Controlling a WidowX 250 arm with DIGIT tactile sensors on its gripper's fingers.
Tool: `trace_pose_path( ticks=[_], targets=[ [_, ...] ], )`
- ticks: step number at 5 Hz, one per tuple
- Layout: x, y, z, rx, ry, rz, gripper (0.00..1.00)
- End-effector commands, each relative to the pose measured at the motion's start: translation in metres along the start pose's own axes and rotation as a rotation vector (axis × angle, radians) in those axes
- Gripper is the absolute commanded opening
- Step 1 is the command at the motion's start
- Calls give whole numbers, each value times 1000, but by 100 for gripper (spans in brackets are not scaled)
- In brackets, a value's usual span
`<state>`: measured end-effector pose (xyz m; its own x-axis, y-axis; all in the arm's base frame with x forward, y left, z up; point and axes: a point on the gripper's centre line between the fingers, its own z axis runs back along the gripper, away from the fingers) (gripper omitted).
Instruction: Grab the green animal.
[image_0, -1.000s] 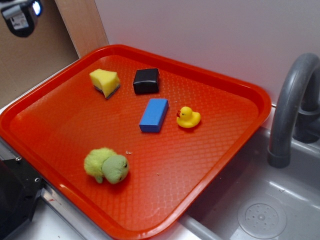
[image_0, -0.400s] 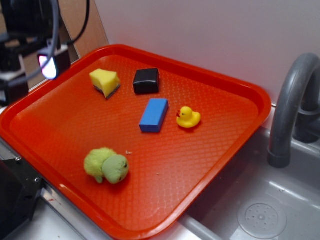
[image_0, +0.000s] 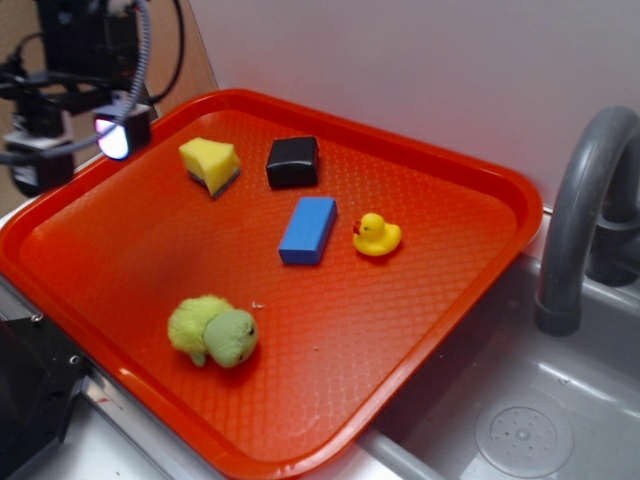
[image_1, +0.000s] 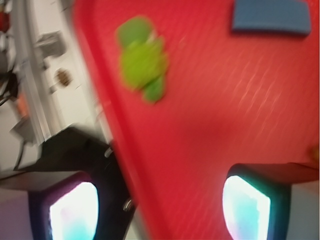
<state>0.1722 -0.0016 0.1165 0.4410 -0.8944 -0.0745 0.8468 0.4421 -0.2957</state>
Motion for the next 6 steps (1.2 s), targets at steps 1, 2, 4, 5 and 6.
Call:
trace_pose_path(
  ticks=[1,2,4,5,6],
  targets=[
    [24,-24,-23,-38,15,-172,100],
    [25,-6,-43,-23,43,-158,100],
    [76,-28,-88,-80,22,-207,100],
    [91,-40,-90,-71,-10,-228,100],
    [95,-40,-84,-49,8,-255,100]
  ],
)
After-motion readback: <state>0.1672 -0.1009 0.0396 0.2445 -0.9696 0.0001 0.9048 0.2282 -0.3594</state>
